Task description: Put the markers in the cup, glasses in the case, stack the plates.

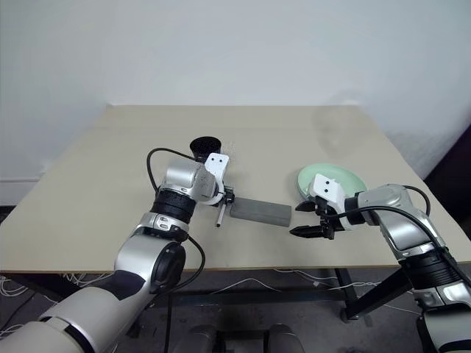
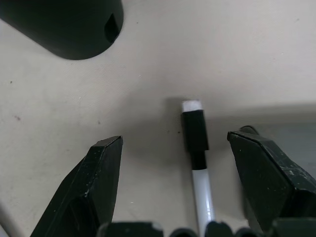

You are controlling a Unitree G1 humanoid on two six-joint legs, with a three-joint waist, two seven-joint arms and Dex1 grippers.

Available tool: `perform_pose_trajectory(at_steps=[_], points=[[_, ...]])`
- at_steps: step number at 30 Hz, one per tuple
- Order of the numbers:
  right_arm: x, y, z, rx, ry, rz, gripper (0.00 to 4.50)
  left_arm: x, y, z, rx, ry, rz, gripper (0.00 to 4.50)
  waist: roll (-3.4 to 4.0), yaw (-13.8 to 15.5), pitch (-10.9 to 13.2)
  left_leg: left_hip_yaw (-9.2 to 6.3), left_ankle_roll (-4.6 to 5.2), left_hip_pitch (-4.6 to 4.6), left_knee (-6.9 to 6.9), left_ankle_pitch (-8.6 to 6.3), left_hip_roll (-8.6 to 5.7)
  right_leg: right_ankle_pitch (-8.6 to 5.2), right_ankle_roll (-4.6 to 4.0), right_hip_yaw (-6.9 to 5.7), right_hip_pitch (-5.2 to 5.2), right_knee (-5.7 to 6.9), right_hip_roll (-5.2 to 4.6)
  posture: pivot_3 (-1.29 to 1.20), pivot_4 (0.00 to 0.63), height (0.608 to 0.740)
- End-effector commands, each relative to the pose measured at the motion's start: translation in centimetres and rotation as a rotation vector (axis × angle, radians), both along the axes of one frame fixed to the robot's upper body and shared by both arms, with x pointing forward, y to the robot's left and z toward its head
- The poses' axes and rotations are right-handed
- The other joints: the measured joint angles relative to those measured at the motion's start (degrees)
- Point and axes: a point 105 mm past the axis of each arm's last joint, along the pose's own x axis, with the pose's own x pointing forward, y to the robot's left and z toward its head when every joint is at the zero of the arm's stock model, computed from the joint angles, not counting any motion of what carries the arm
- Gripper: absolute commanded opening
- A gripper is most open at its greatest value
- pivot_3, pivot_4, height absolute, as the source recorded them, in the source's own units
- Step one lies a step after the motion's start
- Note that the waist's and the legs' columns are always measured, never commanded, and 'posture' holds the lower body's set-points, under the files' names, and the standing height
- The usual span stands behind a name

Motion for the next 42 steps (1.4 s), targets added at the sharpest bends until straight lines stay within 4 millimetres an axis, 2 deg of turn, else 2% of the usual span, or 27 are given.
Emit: perform_pose_trajectory(at_steps=[1,11,14,20,23,31,36,40,42], points=[[0.1,0.3,1.2,0.016,-0.048,0.011,3.7,0.6,-0.4,1.3,-0.005,-0.04,-0.009,3.67,0.0,0.0,0.0,0.0,0.0,0.0,0.0,0.0,0.0,0.0,0.0,0.0,0.0,-0.01,0.0,0.0,0.0,0.74],[0.1,0.4,1.1,0.016,-0.049,0.012,3.7,0.2,-0.2,-0.2,-0.002,-0.005,-0.006,3.67,0.0,0.0,0.0,0.0,0.0,-0.01,0.0,0.0,0.0,0.0,0.0,0.0,0.0,-0.02,0.0,0.0,0.0,0.74],[0.1,0.4,1.1,0.017,-0.049,0.012,3.7,0.3,-0.3,-0.4,0.001,-0.006,-0.008,3.06,0.0,0.0,0.0,0.0,0.0,0.0,0.0,0.0,0.0,0.0,-0.01,0.0,0.0,-0.02,0.0,0.0,0.0,0.74],[0.1,0.4,1.1,0.016,-0.048,0.015,3.7,0.5,-0.6,-0.1,-0.001,-0.016,-0.011,0.98,0.0,0.0,0.0,0.01,-0.01,0.02,0.0,0.0,0.0,0.0,0.01,0.0,0.01,-0.02,0.0,0.0,0.0,0.74],[0.1,0.5,1.1,0.016,-0.048,0.017,3.7,0.5,-0.7,-0.1,-0.002,-0.019,-0.014,0.12,0.0,0.0,0.0,0.01,-0.01,0.01,0.0,0.0,0.0,0.0,0.02,0.0,0.01,-0.02,0.0,0.0,0.0,0.74],[0.2,0.6,1.2,0.015,-0.049,0.021,3.7,0.6,-1.1,0.0,-0.01,-0.036,-0.072,0.13,0.0,0.0,0.0,0.03,-0.02,0.01,0.0,0.01,-0.01,0.0,0.03,-0.01,0.02,-0.02,0.0,0.0,0.0,0.74],[0.3,0.6,1.3,0.013,-0.05,0.02,3.7,0.7,-4.2,3.9,-0.11,-0.184,-0.375,0.13,0.01,0.0,0.0,0.17,-0.04,-0.06,-0.01,0.01,-0.03,0.0,0.02,-0.04,-0.03,-0.04,0.01,0.0,0.0,0.74],[0.4,0.6,1.3,0.015,-0.05,0.019,3.7,0.6,-5.0,7.5,-0.266,-0.3,-0.516,0.13,0.02,-0.2,0.0,0.2,-0.04,-0.06,-0.15,0.01,-0.02,0.05,-0.08,-0.02,-0.05,-0.18,0.01,0.0,0.0,0.74],[0.5,0.7,1.3,0.016,-0.05,0.02,3.7,1.1,-4.7,9.1,-0.311,-0.37,-0.53,0.13,0.02,-0.2,0.0,0.18,-0.04,-0.05,-0.19,0.01,-0.01,0.07,-0.11,0.01,-0.06,-0.21,0.01,0.0,0.0,0.74]])
